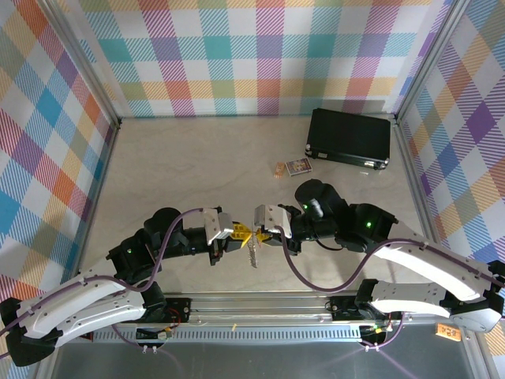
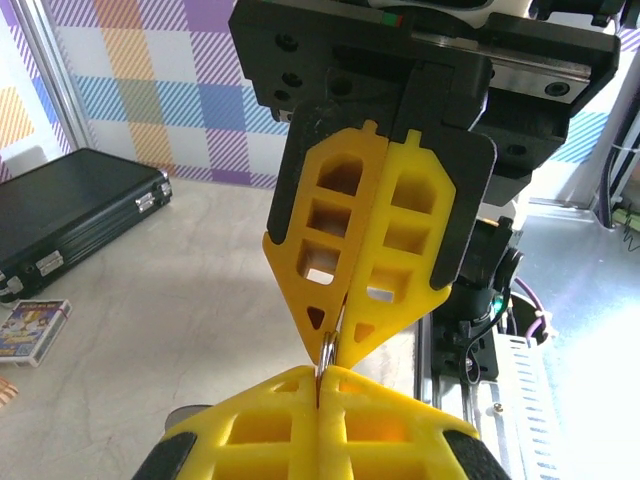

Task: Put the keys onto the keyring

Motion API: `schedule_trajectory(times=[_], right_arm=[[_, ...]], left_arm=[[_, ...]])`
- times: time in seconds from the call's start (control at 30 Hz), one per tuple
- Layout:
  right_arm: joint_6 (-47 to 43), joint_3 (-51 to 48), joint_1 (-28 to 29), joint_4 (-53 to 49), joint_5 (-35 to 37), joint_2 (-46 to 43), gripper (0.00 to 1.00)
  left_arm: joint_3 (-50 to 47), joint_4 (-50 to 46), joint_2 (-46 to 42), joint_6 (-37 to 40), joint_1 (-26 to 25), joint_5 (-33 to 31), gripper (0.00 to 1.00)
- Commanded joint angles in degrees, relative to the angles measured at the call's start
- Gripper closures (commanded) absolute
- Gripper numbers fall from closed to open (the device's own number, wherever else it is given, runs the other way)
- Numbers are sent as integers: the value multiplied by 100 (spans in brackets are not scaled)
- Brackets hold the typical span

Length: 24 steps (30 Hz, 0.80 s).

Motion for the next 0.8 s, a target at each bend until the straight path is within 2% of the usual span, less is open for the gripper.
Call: schedule_trajectory(times=[0.0, 0.07, 0.23, 0.37, 0.7, 0.77], right_arm=[[-71, 194, 11, 101, -221, 16, 100], [-22, 166, 22, 135, -178, -14, 100], [108, 52, 8, 325, -224, -182, 84], [161, 1, 20, 471, -251, -260, 81], [197, -115, 19, 663, -291, -413, 86], [180, -115, 21, 665, -299, -404, 90]], left_arm=[[59, 533, -43, -103, -2, 118, 100], [-76, 895, -115, -262, -2, 162, 100], [-316, 1535, -242, -539, -2, 287, 100], [-403, 1738, -259, -609, -2, 371, 100], [-605, 2074, -320, -785, -2, 488, 100], [-625, 2094, -325, -802, -2, 501, 100]])
